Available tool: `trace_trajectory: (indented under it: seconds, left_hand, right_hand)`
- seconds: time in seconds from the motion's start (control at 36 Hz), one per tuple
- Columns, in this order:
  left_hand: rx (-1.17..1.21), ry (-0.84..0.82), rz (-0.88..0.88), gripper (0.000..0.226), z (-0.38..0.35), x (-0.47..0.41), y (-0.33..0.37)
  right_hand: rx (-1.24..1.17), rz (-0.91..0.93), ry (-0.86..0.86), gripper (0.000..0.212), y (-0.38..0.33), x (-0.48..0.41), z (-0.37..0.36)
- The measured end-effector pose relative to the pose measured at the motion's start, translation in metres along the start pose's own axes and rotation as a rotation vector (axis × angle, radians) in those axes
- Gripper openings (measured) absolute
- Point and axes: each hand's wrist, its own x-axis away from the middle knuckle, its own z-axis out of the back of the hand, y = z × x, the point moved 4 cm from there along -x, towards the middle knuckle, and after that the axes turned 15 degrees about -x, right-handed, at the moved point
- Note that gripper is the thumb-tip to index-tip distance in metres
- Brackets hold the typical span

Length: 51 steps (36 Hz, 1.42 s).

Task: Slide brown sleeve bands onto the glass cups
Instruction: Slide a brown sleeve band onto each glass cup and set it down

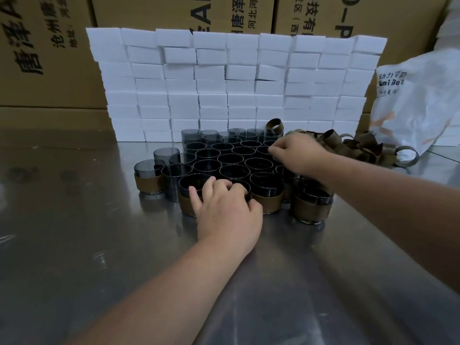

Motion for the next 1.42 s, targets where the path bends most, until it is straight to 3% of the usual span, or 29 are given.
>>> trace_trajectory:
  seconds: [0.08, 0.31, 0.5, 0.61, 0.69, 0.83, 0.94, 1.06, 1.14, 1.22, 1.31, 1.42]
  left_hand:
    - [0.013, 0.006, 0.004, 0.033, -0.001, 0.0, 0.0]
    - [0.024, 0.048, 0.006, 0.03, -0.004, 0.0, 0.0]
    - [0.022, 0.048, -0.001, 0.029, -0.004, 0.001, 0.001]
    - [0.029, 0.04, 0.001, 0.029, -0.004, 0.001, 0.001]
    - [0.029, 0.042, -0.001, 0.028, -0.003, 0.001, 0.001]
    - [0.032, 0.042, 0.001, 0.028, -0.003, 0.001, 0.002]
    - [0.033, 0.039, 0.003, 0.029, -0.002, 0.001, 0.001]
    - [0.025, 0.035, -0.005, 0.031, -0.002, 0.001, 0.002]
    - [0.027, 0.033, -0.004, 0.032, -0.002, 0.001, 0.002]
    - [0.037, 0.033, 0.002, 0.031, -0.001, 0.001, 0.002]
    - [0.04, 0.035, 0.017, 0.031, -0.001, 0.0, 0.001]
    - [0.03, 0.039, 0.025, 0.034, -0.002, -0.001, 0.001]
  right_hand:
    - [0.015, -0.114, 0.066, 0.028, 0.03, -0.007, 0.025]
    - [0.067, -0.417, -0.092, 0.052, 0.1, -0.027, 0.036]
    - [0.263, -0.345, -0.236, 0.048, 0.101, -0.054, 0.01]
    - [0.32, -0.381, -0.25, 0.058, 0.102, -0.062, 0.004]
    - [0.352, -0.352, -0.232, 0.048, 0.103, -0.063, 0.004]
    - [0.391, -0.269, -0.138, 0.026, 0.095, -0.06, 0.011]
    - [0.349, -0.242, 0.104, 0.031, 0.086, -0.06, 0.033]
    - [0.367, -0.199, 0.172, 0.031, 0.074, -0.06, 0.056]
    - [0.295, -0.098, 0.183, 0.038, 0.056, -0.056, 0.063]
    - [0.068, 0.031, 0.174, 0.03, 0.026, -0.046, 0.057]
    - [-0.175, 0.086, 0.09, 0.018, -0.009, -0.037, 0.035]
    - [-0.223, 0.086, -0.075, 0.021, -0.049, -0.03, -0.007]
